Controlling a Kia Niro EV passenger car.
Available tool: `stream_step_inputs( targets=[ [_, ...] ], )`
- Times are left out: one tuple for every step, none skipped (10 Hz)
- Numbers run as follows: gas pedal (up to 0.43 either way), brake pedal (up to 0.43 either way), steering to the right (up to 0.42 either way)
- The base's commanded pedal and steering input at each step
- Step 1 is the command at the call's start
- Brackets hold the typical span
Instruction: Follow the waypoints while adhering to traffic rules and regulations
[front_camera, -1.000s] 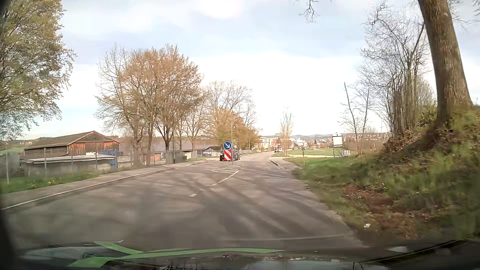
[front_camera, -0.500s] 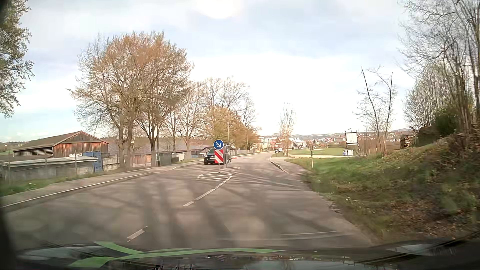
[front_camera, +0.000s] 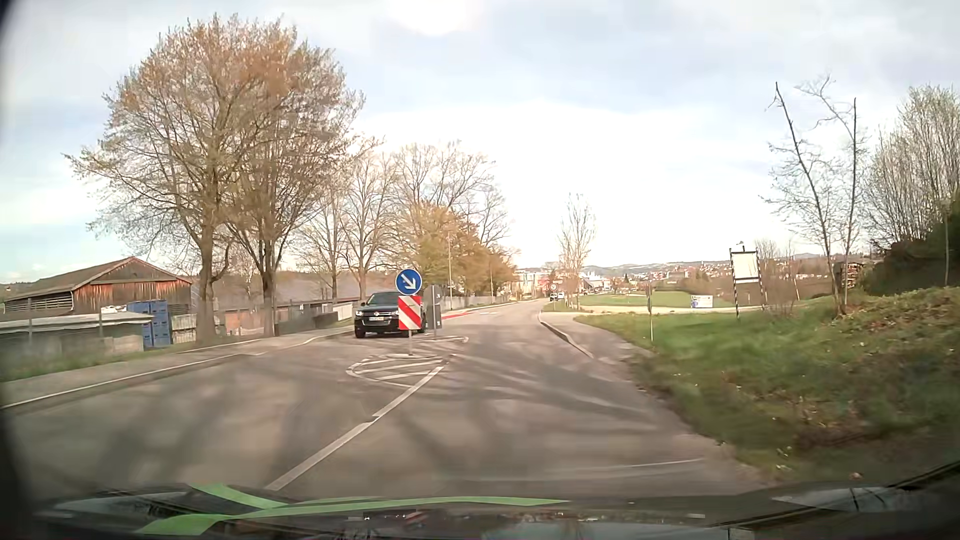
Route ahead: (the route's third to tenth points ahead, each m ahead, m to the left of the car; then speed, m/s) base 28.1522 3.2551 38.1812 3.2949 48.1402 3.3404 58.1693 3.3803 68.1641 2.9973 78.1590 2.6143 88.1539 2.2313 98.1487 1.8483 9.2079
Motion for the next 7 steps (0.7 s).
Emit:
stream_step_inputs(
  targets=[
    [0.047,0.0,0.0],
    [0.047,0.0,0.0],
    [0.047,0.0,-0.001],
    [0.047,0.0,-0.002],
    [0.047,0.0,-0.003],
    [0.047,0.0,-0.004],
    [0.047,0.0,-0.004]
  ],
)
